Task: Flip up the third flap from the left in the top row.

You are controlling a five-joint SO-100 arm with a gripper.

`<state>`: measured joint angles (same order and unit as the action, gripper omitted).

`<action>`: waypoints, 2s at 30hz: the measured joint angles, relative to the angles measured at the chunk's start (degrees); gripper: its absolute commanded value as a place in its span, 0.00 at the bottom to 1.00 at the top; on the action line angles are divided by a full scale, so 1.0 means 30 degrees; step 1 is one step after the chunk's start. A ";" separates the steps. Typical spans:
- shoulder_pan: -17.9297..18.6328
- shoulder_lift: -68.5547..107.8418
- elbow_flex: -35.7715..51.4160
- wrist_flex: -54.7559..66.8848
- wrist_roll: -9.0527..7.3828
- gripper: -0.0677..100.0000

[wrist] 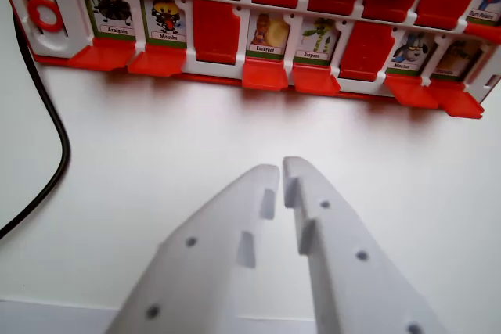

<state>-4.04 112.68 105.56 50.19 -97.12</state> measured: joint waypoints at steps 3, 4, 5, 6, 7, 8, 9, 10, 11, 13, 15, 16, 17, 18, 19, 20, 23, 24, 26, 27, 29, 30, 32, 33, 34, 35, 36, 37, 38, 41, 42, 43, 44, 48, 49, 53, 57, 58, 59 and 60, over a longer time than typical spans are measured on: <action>-0.0205 -0.1377 -0.0791 -0.0264 0.0146 0.00; -0.0264 -0.1816 -0.1055 -0.0322 0.0205 0.00; -0.0264 -0.2227 -0.1348 -0.0381 0.0234 0.00; -0.0264 -0.2637 -0.1611 -0.0410 0.0264 0.00; -0.0293 -0.3076 -0.1904 -0.0439 0.0264 0.00; -0.0293 -0.3516 -0.2256 -0.0469 0.0293 0.00; -0.0293 -0.3955 -0.2549 -0.0498 0.0322 0.00; -0.0293 -0.4365 -0.2842 -0.0557 0.0322 0.00; -0.0293 -0.4746 -0.3135 -0.0586 0.0322 0.00; -0.0293 -0.5537 -0.3750 -0.0586 0.0352 0.00; -0.0293 -0.6475 -0.4395 -0.0615 0.0498 0.00; -0.0293 -0.6885 -0.4717 -0.0615 0.0498 0.00; -0.0293 -0.7295 -0.5039 -0.0615 0.0557 0.00; -0.0293 -0.7705 -0.5361 -0.0645 0.0674 0.00; -0.0352 -0.8086 -0.5713 -0.0645 0.0732 0.00; -0.0439 -0.8437 -0.6006 -0.0645 0.0791 0.00; -0.0762 -0.9580 -0.6914 -0.0645 0.0967 0.00; -0.0879 -0.9990 -0.7266 -0.0645 0.1025 0.00; -0.0996 -1.0723 -0.7939 -0.0645 0.1113 0.00; -0.1055 -1.1016 -0.8232 -0.0645 0.1113 0.00; -0.1084 -1.1572 -0.8848 -0.0645 0.1113 0.00; -0.1113 -1.1865 -0.9141 -0.0645 0.1113 0.00; -0.1113 -1.2393 -0.9639 -0.0645 0.1113 0.00; -0.1113 -1.2598 -0.9844 -0.0645 0.1113 0.00; -0.1113 -1.2832 -1.0020 -0.0645 0.1113 0.00; -0.1113 -1.3008 -1.0195 -0.0645 0.1113 0.00; -0.1113 -1.3184 -1.0371 -0.0645 0.1113 0.00; -0.1113 -1.3359 -1.0547 -0.0645 0.1113 0.00; -0.1113 -1.3506 -1.0723 -0.0645 0.1113 0.00; -0.1113 -1.3945 -1.1133 -0.0645 0.1113 0.00; -0.1113 -1.4150 -1.1338 -0.0645 0.1113 0.00; -0.1113 -1.4326 -1.1514 -0.0645 0.1113 0.00; -0.1113 -1.4531 -1.1689 -0.0645 0.1113 0.00; -0.1113 -1.5410 -1.2568 -0.0645 0.1113 0.00; -0.1113 -1.5645 -1.2832 -0.0645 0.1113 0.00; -0.1113 -1.6494 -1.4150 -0.0645 0.1113 0.00; -0.1084 -1.7139 -1.5205 -0.0703 0.1260 0.00; -0.1084 -1.7197 -1.5381 -0.0703 0.1289 0.00; -0.1084 -1.7256 -1.5469 -0.0703 0.1289 0.00; -0.1084 -1.7256 -1.5527 -0.0703 0.1289 0.00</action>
<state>-7.29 60.91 58.97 48.08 -93.25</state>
